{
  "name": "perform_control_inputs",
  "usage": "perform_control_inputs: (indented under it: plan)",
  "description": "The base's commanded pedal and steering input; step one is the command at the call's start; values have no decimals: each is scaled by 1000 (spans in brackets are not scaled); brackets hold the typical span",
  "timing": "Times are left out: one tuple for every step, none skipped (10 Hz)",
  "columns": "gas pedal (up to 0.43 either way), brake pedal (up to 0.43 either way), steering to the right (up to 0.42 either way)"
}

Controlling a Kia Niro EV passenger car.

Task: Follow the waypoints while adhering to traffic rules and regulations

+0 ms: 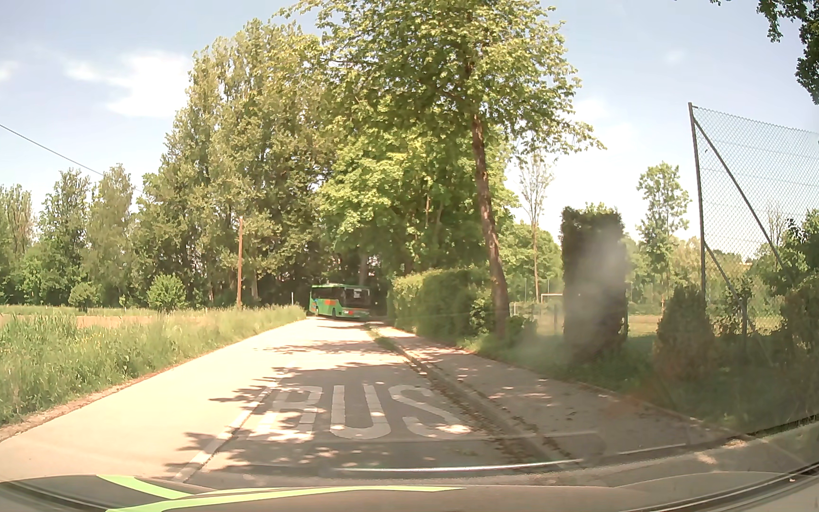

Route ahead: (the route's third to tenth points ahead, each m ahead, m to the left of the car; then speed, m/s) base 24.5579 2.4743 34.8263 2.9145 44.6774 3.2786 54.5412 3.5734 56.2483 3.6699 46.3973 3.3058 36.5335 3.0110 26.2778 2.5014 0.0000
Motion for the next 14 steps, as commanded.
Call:
perform_control_inputs:
  plan:
    - [0, 512, -89]
    - [0, 512, -89]
    - [0, 512, -88]
    - [0, 512, -89]
    - [0, 512, -89]
    - [0, 512, -89]
    - [0, 512, -89]
    - [0, 512, -89]
    - [0, 518, -89]
    - [0, 512, -89]
    - [0, 512, -89]
    - [0, 512, -89]
    - [0, 512, -89]
    - [0, 512, -89]
